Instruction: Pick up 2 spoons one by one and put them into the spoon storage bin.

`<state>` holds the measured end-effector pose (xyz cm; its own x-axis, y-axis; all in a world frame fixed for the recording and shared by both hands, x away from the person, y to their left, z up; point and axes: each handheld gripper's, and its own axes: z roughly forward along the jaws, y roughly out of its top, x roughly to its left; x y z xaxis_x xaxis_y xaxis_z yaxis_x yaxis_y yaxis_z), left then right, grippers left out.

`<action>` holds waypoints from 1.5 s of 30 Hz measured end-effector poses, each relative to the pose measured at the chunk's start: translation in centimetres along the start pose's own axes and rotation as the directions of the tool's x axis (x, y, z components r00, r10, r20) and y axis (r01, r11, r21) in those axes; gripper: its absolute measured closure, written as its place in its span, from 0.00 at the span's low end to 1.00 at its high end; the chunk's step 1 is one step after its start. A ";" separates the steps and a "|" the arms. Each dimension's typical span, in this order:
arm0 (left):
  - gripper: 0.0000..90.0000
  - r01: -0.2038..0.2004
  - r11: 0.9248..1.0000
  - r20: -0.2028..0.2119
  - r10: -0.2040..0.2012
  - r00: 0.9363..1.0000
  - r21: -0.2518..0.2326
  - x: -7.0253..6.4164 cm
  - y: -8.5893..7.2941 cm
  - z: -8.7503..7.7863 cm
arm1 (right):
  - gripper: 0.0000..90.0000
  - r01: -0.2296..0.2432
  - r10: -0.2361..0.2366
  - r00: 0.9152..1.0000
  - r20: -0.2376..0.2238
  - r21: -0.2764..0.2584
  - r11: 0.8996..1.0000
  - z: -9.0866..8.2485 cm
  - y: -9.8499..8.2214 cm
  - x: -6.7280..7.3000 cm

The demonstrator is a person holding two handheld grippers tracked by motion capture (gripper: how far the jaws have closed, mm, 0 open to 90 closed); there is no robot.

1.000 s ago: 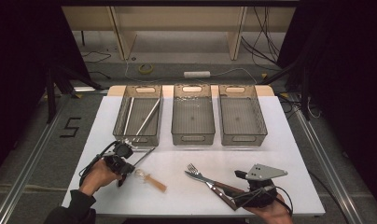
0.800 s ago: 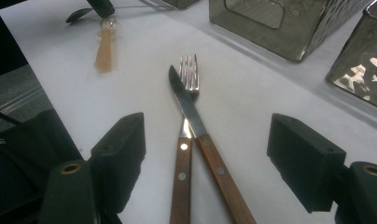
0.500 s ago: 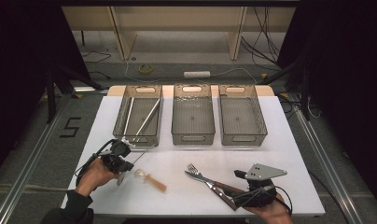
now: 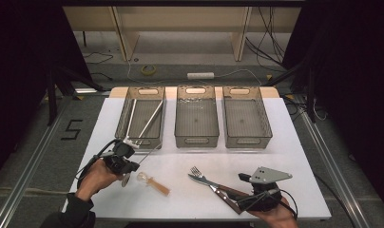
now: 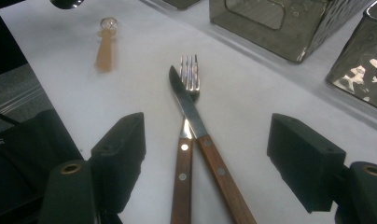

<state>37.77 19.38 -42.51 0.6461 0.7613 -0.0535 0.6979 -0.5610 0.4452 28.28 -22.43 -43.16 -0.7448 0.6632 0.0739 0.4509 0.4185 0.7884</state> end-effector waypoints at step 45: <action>0.99 0.035 0.930 0.027 -0.027 0.999 -0.366 -1.6 8.3 -0.4 | 0.32 -0.051 0.053 0.998 0.031 -0.048 0.998 -0.2 -0.2 -0.8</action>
<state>42.39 13.66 -38.36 0.6351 0.7672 -0.0898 0.5586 -0.3758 0.7395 28.66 -23.15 -43.26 -0.7047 0.7029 0.0966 0.4643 0.3539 0.8119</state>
